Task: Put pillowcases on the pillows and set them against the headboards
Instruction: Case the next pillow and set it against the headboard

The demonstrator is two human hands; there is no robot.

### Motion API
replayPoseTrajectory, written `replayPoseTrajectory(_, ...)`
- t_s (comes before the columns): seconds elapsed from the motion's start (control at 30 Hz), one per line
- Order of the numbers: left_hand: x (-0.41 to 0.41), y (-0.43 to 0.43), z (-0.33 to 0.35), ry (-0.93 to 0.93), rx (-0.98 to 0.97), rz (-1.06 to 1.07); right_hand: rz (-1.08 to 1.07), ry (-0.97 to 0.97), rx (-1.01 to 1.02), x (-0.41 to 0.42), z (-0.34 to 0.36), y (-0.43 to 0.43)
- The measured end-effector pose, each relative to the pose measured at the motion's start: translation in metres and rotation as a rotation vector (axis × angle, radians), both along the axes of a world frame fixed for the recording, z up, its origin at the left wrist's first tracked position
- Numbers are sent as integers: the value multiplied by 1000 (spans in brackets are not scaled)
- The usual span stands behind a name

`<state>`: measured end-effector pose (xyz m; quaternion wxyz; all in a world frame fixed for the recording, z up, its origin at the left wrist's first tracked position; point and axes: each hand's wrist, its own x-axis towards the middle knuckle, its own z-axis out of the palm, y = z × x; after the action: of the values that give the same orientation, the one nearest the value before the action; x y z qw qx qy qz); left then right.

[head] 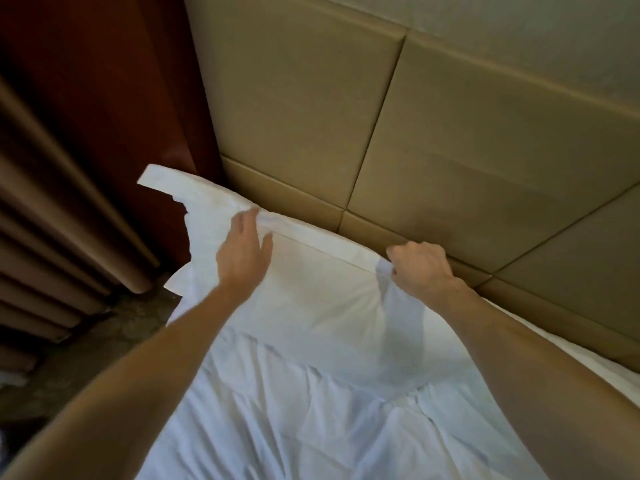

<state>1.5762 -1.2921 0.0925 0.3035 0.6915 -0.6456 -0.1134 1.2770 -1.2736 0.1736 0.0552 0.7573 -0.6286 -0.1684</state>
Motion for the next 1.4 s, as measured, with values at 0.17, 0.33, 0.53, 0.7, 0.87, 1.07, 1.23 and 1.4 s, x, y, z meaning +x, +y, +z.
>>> replayPoseTrajectory(0.17, -36, 68, -63, 251, 296, 152, -10, 27, 74, 10, -4, -2)
replayPoseTrajectory(0.33, -69, 95, -71, 546, 556, 275, -46, -23, 109, 15, -6, 3)
replayPoseTrajectory(0.53, -113, 117, -72, 1363, 821, 709, -126, -51, 177, -26, 1, 20)
replayPoseTrajectory(0.7, -170, 149, -97, 1662, 929, 659, -137, -105, 161, -32, -8, 29)
replayPoseTrajectory(0.87, -201, 129, -83, 1917, 829, 717, -23, -135, 21, -33, 13, 25)
replayPoseTrajectory(1.07, -204, 86, -73, 1939, 819, 766, -57, -181, -45, -45, 9, 7)
replayPoseTrajectory(1.23, -198, 103, -96, 1993, 837, 590, -59, -98, 72, -35, -9, 26)
replayPoseTrajectory(1.4, -148, 112, -74, 1873, 786, 514, -46, -257, 91, -11, -3, 22)
